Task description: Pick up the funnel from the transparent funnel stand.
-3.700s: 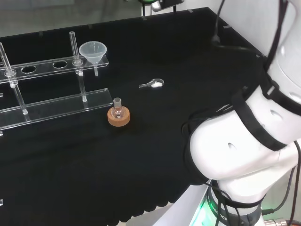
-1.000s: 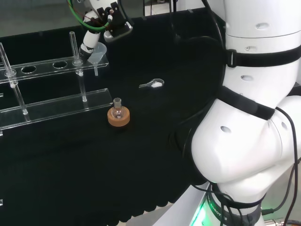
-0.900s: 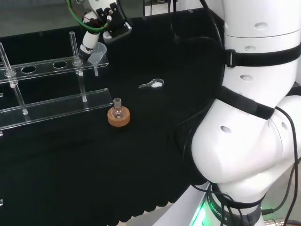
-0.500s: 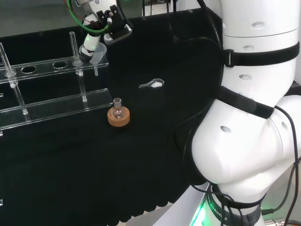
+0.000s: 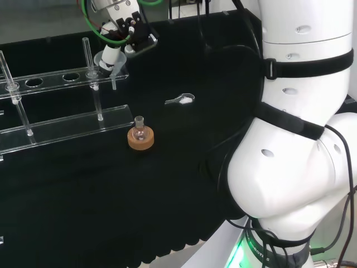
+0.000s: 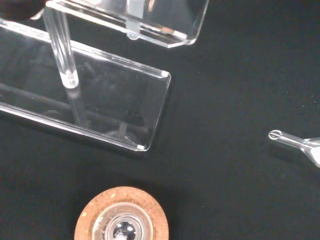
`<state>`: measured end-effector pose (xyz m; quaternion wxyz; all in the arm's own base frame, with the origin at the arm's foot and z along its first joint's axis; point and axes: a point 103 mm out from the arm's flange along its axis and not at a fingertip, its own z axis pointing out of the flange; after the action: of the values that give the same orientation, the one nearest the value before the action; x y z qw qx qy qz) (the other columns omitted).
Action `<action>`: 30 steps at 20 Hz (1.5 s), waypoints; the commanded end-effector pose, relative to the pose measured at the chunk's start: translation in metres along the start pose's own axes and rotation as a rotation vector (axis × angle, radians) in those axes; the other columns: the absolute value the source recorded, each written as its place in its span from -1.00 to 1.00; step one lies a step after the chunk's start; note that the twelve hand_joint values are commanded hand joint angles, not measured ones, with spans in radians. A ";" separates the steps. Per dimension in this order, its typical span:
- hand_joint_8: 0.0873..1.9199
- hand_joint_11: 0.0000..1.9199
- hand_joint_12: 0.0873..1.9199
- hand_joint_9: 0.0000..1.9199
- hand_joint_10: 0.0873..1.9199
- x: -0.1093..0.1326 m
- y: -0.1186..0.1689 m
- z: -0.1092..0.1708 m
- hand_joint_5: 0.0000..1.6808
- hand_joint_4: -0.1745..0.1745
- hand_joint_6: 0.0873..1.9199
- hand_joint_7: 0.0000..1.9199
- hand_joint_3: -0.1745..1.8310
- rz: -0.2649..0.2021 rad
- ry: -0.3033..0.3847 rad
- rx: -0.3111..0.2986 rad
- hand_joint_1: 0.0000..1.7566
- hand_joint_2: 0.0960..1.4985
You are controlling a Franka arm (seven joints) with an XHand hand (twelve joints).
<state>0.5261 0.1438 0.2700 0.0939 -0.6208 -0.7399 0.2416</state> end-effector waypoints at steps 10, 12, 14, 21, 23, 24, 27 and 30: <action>-0.32 -0.63 0.57 -0.72 -0.14 0.007 0.010 0.005 -0.80 -0.42 -1.00 -1.00 -0.70 0.017 -0.025 -0.004 -0.21 -0.10; -0.30 -0.63 0.56 -0.70 -0.15 0.007 0.010 0.006 -0.78 -0.42 -1.00 -0.99 -0.69 0.018 -0.030 -0.004 -0.20 -0.10; -0.28 -0.63 0.56 -0.66 -0.18 0.009 0.010 0.006 -0.75 -0.43 -1.00 -0.98 -0.68 0.018 -0.032 -0.006 -0.20 -0.11; -0.26 -0.61 0.55 -0.50 -0.29 0.000 0.009 0.009 -0.68 -0.48 -1.00 -0.91 -0.62 0.021 -0.036 -0.013 -0.19 -0.13; -0.27 -0.61 0.54 -0.46 -0.33 0.006 0.010 0.008 -0.66 -0.49 -1.00 -0.90 -0.61 0.021 -0.042 -0.017 -0.19 -0.14; -0.27 -0.60 0.54 -0.44 -0.34 0.008 0.010 0.008 -0.65 -0.49 -1.00 -0.88 -0.60 0.021 -0.042 -0.017 -0.19 -0.15; -0.27 -0.60 0.53 -0.37 -0.38 -0.003 0.009 0.010 -0.58 -0.51 -1.00 -0.82 -0.56 0.018 -0.025 -0.022 -0.18 -0.17; -0.28 -0.58 0.51 -0.24 -0.45 0.003 0.008 0.009 -0.46 -0.50 -1.00 -0.62 -0.51 0.038 -0.041 -0.074 -0.17 -0.19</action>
<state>0.5310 0.1447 0.2584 0.0728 -0.6251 -0.7376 0.2445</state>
